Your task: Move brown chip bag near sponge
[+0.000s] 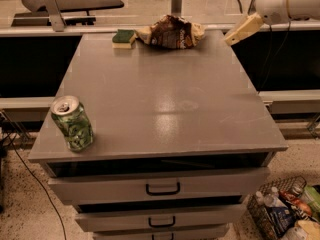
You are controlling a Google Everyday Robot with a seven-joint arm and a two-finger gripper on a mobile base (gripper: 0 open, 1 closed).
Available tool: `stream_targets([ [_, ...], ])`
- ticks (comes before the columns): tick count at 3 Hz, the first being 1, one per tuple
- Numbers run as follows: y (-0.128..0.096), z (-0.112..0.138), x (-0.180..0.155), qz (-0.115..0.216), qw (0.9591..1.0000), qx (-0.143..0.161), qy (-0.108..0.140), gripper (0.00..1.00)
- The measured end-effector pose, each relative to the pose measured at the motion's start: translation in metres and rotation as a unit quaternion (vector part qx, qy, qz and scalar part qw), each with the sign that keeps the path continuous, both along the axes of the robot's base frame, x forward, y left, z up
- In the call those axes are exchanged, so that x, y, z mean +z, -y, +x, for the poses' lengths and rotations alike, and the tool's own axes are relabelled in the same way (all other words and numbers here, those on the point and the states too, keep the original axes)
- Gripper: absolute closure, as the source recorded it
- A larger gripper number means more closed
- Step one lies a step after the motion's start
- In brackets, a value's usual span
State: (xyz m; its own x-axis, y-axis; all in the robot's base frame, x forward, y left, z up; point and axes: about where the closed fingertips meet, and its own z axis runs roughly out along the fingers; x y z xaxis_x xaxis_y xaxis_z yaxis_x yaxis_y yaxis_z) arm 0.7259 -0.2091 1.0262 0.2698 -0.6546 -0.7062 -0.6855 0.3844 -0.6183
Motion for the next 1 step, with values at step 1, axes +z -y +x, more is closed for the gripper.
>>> stream_targets([
  [1,-0.0006,0.0003,-0.0005,0.000,1.0000,0.000,0.000,0.00],
])
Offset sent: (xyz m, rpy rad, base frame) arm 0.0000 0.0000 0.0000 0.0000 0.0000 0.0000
